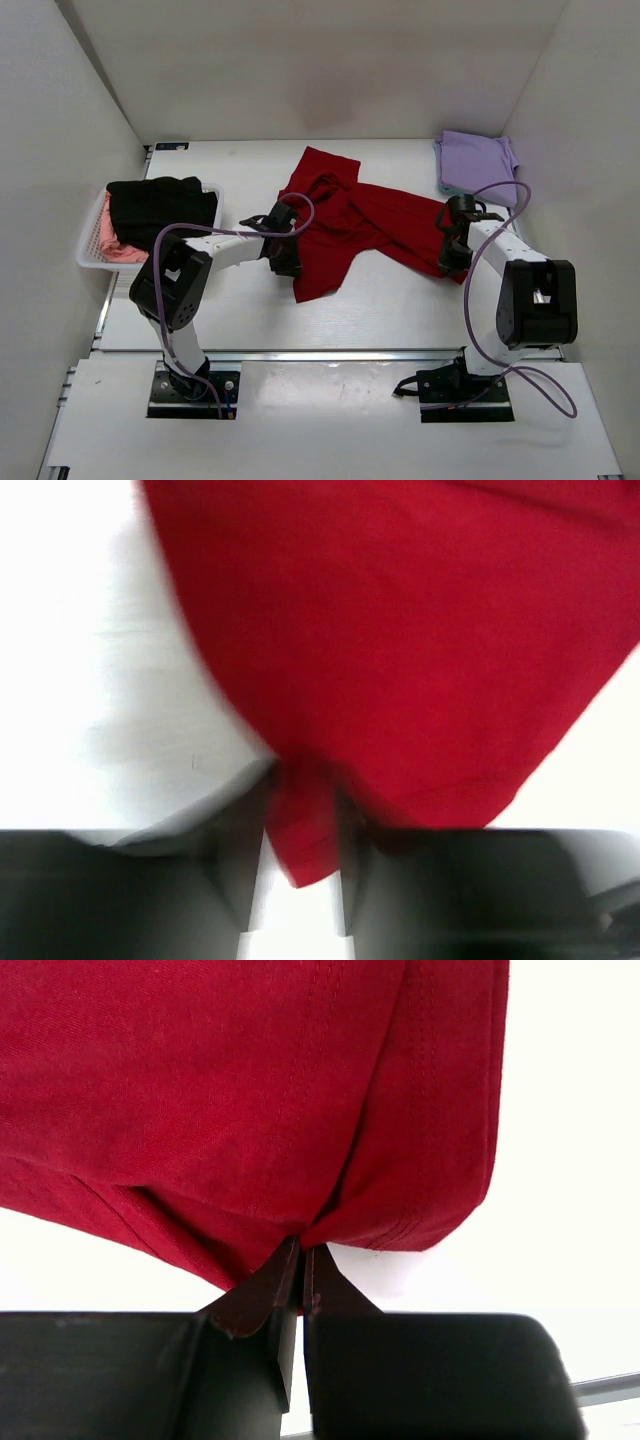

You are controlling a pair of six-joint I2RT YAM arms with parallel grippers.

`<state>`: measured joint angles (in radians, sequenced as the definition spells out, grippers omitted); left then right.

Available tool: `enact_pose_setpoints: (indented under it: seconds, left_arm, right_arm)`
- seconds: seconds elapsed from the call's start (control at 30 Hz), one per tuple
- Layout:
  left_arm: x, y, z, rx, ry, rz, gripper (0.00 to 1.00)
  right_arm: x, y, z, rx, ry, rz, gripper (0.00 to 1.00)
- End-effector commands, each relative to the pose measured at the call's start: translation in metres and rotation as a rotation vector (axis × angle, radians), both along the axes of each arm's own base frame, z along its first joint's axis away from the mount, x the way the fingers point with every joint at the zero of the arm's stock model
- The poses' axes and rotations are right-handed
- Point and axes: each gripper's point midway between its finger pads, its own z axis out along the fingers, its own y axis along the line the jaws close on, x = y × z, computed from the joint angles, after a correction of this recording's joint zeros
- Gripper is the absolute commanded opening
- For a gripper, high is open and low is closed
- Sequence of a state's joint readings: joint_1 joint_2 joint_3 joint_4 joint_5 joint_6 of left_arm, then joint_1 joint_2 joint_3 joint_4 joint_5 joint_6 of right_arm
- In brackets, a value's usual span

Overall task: Fold and stack the t-shirts
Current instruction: Flatten out the tshirt

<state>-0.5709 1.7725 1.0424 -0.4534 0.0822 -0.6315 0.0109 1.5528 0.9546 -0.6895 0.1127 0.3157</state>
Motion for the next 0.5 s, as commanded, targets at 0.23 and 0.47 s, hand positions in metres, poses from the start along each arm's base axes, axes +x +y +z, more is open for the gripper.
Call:
enact_pose_setpoints:
  seconds: [0.23,0.47]
  left_arm:
    - [0.020,0.012,0.022,-0.010,0.012,-0.011,0.00]
    - [0.147,0.047,0.275,-0.280,-0.510,0.215,0.00]
  right_arm:
    - [0.030,0.008,0.041,0.053,-0.179,0.034,0.00]
    - [0.079,-0.009,0.166,0.166,-0.574,-0.030,0.00]
